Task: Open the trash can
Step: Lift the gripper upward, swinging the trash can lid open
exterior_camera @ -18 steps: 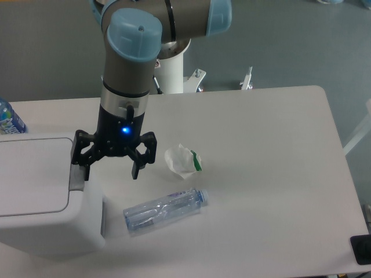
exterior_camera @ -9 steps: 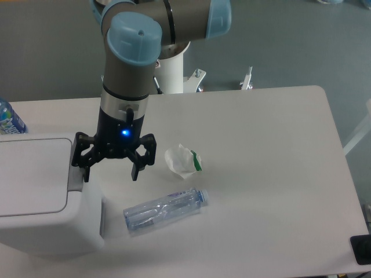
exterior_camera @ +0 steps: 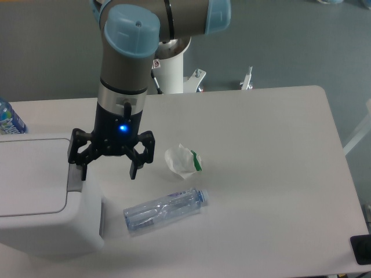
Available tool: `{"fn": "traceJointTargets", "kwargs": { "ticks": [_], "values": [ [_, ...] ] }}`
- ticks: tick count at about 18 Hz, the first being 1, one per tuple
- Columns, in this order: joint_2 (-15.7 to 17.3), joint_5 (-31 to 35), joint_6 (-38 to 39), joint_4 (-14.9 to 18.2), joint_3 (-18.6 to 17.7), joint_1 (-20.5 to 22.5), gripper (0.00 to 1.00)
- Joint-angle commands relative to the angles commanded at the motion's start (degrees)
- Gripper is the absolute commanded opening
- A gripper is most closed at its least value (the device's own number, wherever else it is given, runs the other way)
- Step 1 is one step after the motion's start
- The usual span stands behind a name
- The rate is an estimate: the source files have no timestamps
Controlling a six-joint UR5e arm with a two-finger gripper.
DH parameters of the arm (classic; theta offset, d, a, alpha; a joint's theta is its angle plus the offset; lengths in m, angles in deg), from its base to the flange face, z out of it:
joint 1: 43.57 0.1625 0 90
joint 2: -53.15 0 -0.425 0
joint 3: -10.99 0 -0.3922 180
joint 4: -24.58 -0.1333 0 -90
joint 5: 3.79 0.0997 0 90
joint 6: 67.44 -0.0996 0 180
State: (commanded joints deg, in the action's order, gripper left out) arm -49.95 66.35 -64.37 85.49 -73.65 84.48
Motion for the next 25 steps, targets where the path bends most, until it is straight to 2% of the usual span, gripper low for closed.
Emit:
{"fn": "traceJointTargets", "kwargs": {
  "ticks": [12, 16, 18, 21, 23, 25],
  "values": [
    [0.1, 0.0, 0.0, 0.0, -0.4, -0.5, 1.00],
    [0.4, 0.2, -1.1, -0.7, 3.1, -0.2, 1.00],
    [0.4, 1.5, -5.3, -1.0, 5.9, 0.4, 1.00],
    [0.7, 10.1, -9.9, -0.9, 7.6, 2.6, 1.00],
    [1.6, 14.0, -16.8, 0.2, 7.0, 3.9, 1.00],
    [2.7, 15.7, -24.0, 3.9, 6.2, 5.1, 1.00]
  ]
}}
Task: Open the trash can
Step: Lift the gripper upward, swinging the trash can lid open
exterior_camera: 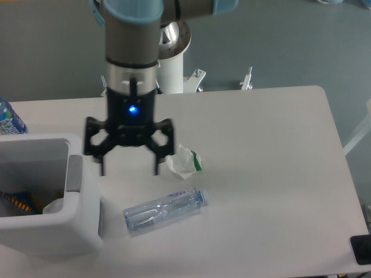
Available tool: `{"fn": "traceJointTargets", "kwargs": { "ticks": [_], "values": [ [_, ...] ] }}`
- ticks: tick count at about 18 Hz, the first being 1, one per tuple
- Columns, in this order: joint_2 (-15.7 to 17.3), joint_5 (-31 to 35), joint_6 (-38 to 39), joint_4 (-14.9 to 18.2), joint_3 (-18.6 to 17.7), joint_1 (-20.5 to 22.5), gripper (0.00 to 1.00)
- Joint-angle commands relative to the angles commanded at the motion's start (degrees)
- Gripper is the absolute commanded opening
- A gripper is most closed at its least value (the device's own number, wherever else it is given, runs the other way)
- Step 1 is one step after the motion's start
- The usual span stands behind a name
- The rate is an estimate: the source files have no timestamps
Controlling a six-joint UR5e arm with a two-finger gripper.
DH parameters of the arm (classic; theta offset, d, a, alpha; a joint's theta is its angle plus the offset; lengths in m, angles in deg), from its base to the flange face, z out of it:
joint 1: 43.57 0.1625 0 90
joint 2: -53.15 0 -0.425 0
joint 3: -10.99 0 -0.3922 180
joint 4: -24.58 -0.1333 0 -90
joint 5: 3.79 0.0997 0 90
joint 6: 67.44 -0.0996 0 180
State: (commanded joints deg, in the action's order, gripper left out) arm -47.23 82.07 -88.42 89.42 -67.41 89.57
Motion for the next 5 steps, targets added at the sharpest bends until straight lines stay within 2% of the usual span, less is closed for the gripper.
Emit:
{"fn": "traceJointTargets", "kwargs": {
  "ticks": [2, 5],
  "values": [
    [1.2, 1.4, -6.4, 5.3, -0.6, 2.6, 1.00],
    [3.1, 1.4, -12.8, 6.5, -3.0, 5.7, 1.00]
  ]
}}
